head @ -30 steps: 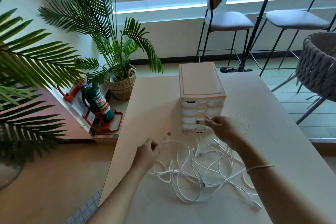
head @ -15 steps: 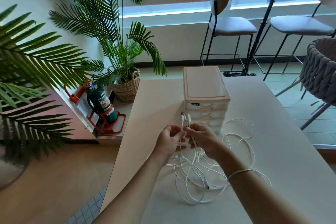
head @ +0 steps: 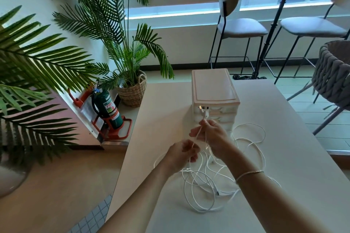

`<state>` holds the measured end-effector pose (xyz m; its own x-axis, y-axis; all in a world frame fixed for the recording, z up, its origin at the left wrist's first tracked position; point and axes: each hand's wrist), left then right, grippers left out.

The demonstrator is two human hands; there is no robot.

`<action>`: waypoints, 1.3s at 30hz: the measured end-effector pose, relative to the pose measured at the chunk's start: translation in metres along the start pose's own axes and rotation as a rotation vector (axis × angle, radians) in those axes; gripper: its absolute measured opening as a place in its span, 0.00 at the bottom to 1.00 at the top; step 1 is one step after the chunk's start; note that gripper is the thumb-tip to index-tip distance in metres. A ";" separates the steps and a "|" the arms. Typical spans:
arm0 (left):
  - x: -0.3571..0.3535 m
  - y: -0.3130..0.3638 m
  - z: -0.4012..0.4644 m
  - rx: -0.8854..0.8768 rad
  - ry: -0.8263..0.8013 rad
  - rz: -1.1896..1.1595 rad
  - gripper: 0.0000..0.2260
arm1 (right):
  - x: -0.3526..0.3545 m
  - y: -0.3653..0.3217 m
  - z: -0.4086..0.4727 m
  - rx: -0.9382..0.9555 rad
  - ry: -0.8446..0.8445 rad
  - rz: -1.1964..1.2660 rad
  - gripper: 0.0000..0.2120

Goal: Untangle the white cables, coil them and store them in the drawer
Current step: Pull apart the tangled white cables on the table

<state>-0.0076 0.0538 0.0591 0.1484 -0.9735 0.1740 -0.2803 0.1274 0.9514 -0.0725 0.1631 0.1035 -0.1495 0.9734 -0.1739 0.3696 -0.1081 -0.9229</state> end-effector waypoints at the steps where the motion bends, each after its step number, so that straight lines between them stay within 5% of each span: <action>1: 0.002 -0.009 0.000 -0.001 -0.021 0.096 0.10 | 0.003 -0.006 0.001 0.009 0.007 0.055 0.11; 7: 0.028 -0.063 -0.014 0.126 -0.044 0.365 0.13 | 0.036 -0.049 0.010 0.113 0.112 0.209 0.12; 18: 0.084 -0.090 -0.021 0.227 0.173 0.650 0.12 | 0.092 -0.080 0.017 0.276 0.447 -0.066 0.10; 22: 0.066 -0.048 -0.006 0.068 0.186 0.572 0.12 | 0.076 -0.059 0.017 0.320 0.344 -0.348 0.09; 26: 0.042 -0.008 0.001 -0.066 0.098 0.476 0.07 | 0.042 -0.022 0.006 0.322 0.049 -0.595 0.03; 29: 0.026 0.008 0.000 -0.125 0.029 0.367 0.05 | 0.021 0.001 -0.001 0.276 -0.115 -0.719 0.08; 31: 0.021 0.013 0.000 -0.173 0.008 0.385 0.05 | 0.014 0.009 -0.003 0.277 -0.147 -0.834 0.03; 35: 0.024 0.011 -0.002 -0.219 -0.007 0.475 0.06 | 0.016 0.006 -0.002 0.302 -0.157 -1.045 0.16; 39: 0.029 -0.002 -0.004 -0.193 0.013 0.669 0.06 | 0.024 0.004 -0.001 0.286 -0.097 -1.022 0.13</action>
<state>0.0013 0.0265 0.0638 0.0139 -0.6717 0.7407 -0.1418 0.7320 0.6664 -0.0742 0.1857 0.0961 -0.3439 0.6100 0.7139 -0.2001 0.6952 -0.6904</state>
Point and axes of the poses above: each hand's wrist, its own z-axis towards the middle knuckle, its own x-axis out of the back of the hand, y = z × x, and after that the axes turned 6 degrees about y, right-handed
